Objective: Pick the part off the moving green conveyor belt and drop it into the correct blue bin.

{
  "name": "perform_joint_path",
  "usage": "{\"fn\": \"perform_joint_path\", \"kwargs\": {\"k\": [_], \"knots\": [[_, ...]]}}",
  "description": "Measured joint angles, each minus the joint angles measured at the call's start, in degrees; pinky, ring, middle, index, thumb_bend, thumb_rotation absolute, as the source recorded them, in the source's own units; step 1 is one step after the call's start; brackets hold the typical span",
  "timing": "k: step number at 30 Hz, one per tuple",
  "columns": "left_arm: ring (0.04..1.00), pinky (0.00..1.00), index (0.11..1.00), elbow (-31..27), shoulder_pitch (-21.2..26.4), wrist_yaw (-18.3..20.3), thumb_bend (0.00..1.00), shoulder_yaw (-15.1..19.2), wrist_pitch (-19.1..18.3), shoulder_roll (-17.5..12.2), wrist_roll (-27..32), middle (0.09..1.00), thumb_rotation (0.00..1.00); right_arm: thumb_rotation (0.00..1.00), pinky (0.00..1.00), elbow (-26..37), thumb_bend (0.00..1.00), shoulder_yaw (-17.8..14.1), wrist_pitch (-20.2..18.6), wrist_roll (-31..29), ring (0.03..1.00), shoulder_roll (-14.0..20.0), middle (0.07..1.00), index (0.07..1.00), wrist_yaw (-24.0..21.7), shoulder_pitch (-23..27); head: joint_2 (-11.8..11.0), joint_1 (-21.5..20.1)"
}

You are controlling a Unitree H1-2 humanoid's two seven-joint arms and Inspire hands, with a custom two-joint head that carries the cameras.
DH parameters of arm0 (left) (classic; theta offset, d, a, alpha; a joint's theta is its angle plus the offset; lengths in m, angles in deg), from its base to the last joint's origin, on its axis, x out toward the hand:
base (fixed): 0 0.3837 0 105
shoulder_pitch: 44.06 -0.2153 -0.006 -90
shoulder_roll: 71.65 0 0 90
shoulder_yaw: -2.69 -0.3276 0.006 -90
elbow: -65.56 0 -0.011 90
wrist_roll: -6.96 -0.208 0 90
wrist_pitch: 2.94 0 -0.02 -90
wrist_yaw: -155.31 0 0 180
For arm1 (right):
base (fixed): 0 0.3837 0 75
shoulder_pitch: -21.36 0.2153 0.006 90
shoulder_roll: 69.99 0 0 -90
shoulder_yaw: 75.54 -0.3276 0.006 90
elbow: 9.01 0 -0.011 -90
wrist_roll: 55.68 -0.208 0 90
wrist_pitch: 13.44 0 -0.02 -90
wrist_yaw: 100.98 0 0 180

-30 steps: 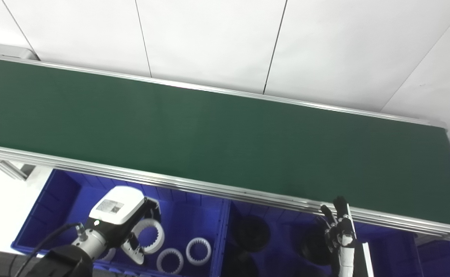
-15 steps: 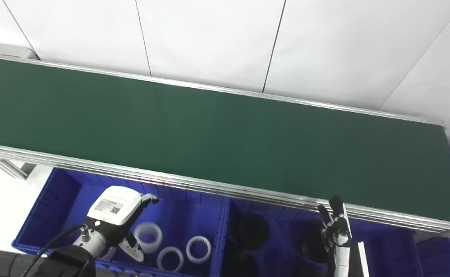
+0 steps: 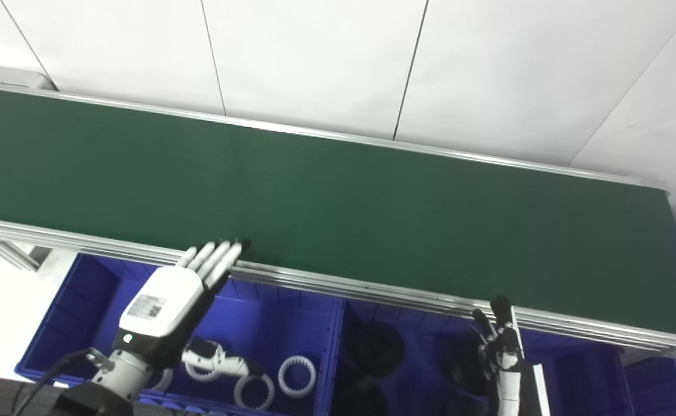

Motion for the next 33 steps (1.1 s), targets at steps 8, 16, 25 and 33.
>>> {"fn": "perform_joint_path", "kwargs": {"k": [8,16,25,33], "knots": [[1.000,1.00,1.000,1.9,-0.6,6.1,0.82,0.9,-2.6,3.4,32.0,1.000,0.83,1.00,0.99,-1.6,0.79,0.9,0.0,5.2,0.989,-0.8,1.000,1.000,1.8,0.1,-0.4,-10.7],[1.000,1.00,1.000,9.2,1.7,7.1,0.84,3.6,-2.6,9.3,50.3,1.000,0.75,1.00,1.00,-1.7,0.80,4.3,0.0,13.6,1.000,-6.3,1.000,1.000,5.9,0.4,-0.6,-18.3],[1.000,1.00,1.000,11.5,2.2,8.4,0.87,5.2,-2.5,6.8,49.4,1.000,0.79,1.00,1.00,-3.4,0.79,4.7,-0.1,15.6,0.999,-6.8,1.000,1.000,8.9,1.4,0.7,-23.8],[1.000,1.00,1.000,11.9,2.1,3.2,0.90,7.5,0.0,9.6,42.4,1.000,0.83,1.00,1.00,-3.0,0.80,4.7,-0.4,14.8,1.000,-6.7,1.000,1.000,9.3,2.1,1.6,-19.2]]}}
